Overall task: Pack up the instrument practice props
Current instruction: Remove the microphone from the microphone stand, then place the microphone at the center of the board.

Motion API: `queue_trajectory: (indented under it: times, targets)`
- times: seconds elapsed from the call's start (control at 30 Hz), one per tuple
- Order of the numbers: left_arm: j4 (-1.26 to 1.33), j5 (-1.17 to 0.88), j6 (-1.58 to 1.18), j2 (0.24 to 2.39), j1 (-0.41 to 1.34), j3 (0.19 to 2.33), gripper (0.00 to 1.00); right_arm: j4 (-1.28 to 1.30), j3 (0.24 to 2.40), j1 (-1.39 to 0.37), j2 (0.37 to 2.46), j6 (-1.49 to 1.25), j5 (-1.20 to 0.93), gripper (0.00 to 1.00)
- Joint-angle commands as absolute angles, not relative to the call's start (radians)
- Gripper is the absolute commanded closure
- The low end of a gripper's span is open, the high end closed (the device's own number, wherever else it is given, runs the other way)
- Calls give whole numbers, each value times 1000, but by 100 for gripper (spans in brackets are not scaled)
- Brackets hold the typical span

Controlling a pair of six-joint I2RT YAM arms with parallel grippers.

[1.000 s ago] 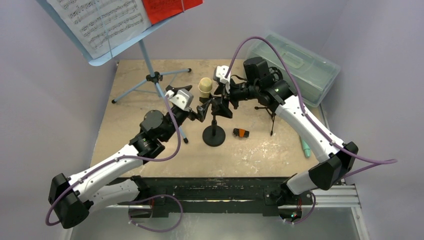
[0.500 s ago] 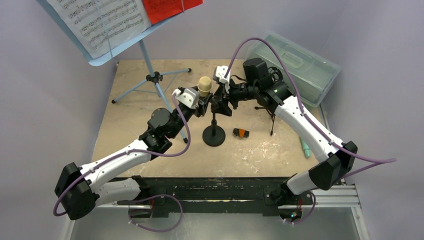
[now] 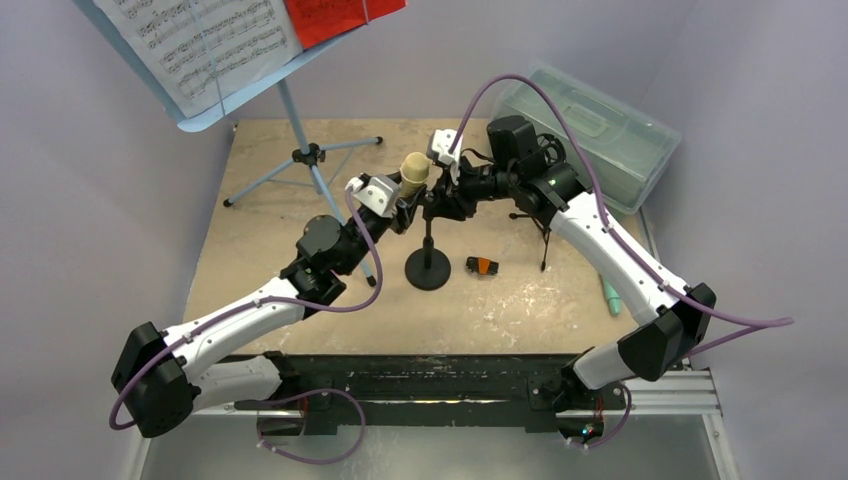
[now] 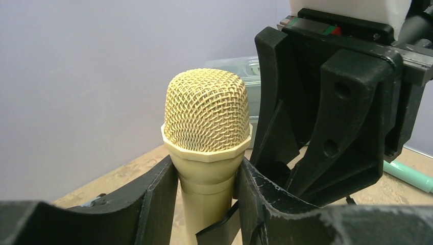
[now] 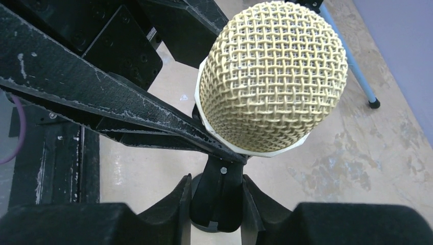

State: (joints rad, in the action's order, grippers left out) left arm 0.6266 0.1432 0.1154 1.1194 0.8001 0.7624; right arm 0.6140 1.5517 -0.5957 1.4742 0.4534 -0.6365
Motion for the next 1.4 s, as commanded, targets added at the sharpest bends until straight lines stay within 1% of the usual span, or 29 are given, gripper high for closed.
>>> queue_trajectory:
  times: [0.0,0.17,0.3,0.33,0.37,0.43,0.47,0.5,0.53,0.6,0.7,0.8,1.03,1.2,1.37]
  targets:
    - [684,155,106,1089,795,793,100,606,1562,-601,1439,483,-588,100]
    - [665,175,102,1024,795,795,100,586,1550,-601,1442,454,-545,100]
    - [576,194,118,946,796,794,100,581,1542,-601,1446,446,-553,100]
    - [545,196,119,929,796,793,100,585,1542,-600,1447,448,-562,93]
    - [501,196,118,911,795,790,100,590,1543,-601,1447,453,-575,81]
    - [436,199,116,874,795,781,100,603,1547,-599,1445,460,-606,50]
    - [401,202,114,853,795,776,100,611,1550,-599,1443,461,-624,33]
    - [370,210,115,833,796,773,100,615,1553,-599,1440,462,-634,24]
    - [338,221,112,811,795,766,100,618,1555,-597,1433,465,-654,18]
    - [283,243,111,767,796,760,100,637,1565,-590,1422,486,-679,11]
    - [211,255,95,712,796,758,100,681,1564,-574,1400,538,-718,5]
    - [152,212,58,677,795,761,100,713,1549,-541,1374,589,-731,1]
    - [104,31,-69,620,796,725,100,741,1444,-425,1263,674,-835,1]
    - [174,-71,-141,574,796,644,100,758,1291,-361,1161,774,-880,1]
    - [274,-130,-208,570,795,578,100,749,1158,-300,1090,810,-952,1]
